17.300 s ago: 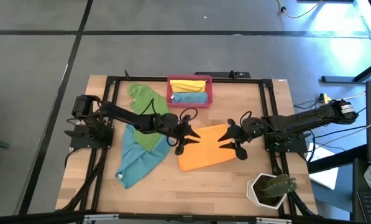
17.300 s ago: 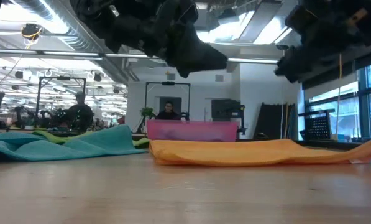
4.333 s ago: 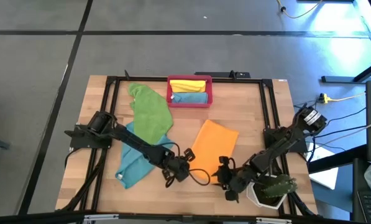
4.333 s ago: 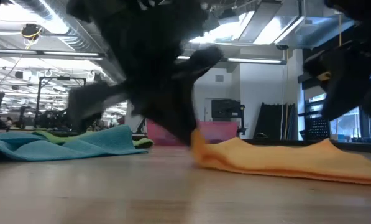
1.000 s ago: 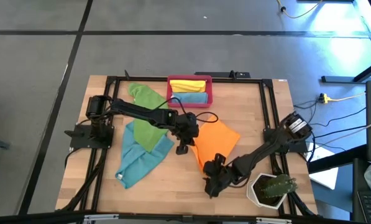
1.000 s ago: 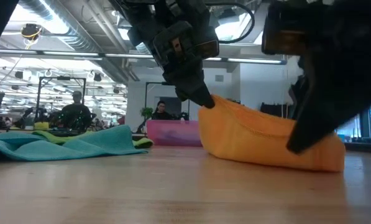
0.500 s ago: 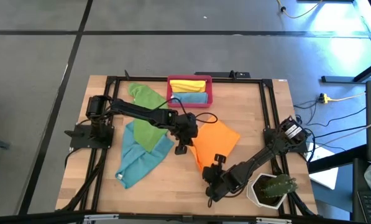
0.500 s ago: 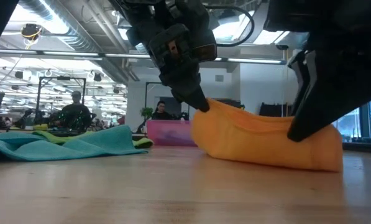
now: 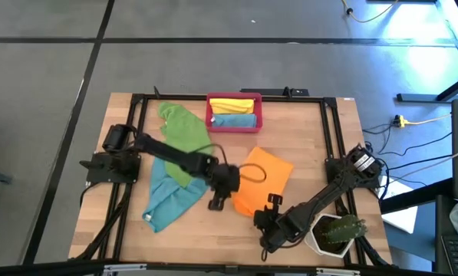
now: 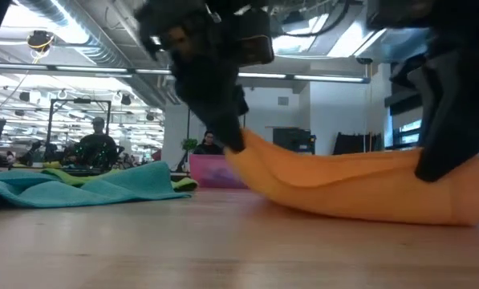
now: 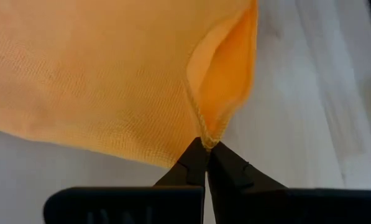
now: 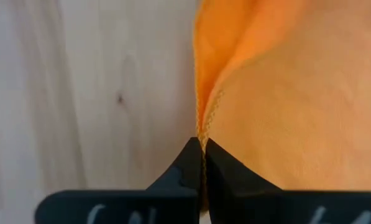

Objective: Roll microfiber towels into tight, uniform cylinder then place into a basket
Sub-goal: Fold the orange microfiber towel

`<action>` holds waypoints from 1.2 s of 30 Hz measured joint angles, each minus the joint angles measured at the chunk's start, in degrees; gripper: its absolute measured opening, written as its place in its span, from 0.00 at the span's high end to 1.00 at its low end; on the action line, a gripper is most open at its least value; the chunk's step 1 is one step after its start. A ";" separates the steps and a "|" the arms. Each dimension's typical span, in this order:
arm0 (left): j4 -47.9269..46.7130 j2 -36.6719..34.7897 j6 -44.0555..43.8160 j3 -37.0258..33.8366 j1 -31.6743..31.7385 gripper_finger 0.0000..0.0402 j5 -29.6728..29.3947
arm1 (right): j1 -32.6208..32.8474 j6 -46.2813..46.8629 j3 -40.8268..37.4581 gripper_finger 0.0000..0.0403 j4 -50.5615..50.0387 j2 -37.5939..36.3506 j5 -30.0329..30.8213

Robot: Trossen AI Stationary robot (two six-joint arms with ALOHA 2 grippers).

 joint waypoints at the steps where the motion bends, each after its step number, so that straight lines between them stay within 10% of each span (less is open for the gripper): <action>1: -0.71 0.00 -0.79 0.00 -1.45 1.00 -1.52 | 0.35 -0.03 -0.01 0.98 0.22 -0.15 -0.02; 17: -1.80 -7.99 -12.64 0.46 -20.29 1.00 -19.45 | 6.28 -0.06 6.21 0.98 0.49 -2.65 2.89; 27: -8.78 -9.90 -8.52 -0.48 -11.15 1.00 -23.53 | 1.61 6.74 8.56 0.98 -18.95 -2.66 9.53; 36: -4.19 -9.88 -5.72 -7.66 0.17 1.00 -20.69 | -7.60 1.41 0.93 0.98 -15.96 -2.63 9.02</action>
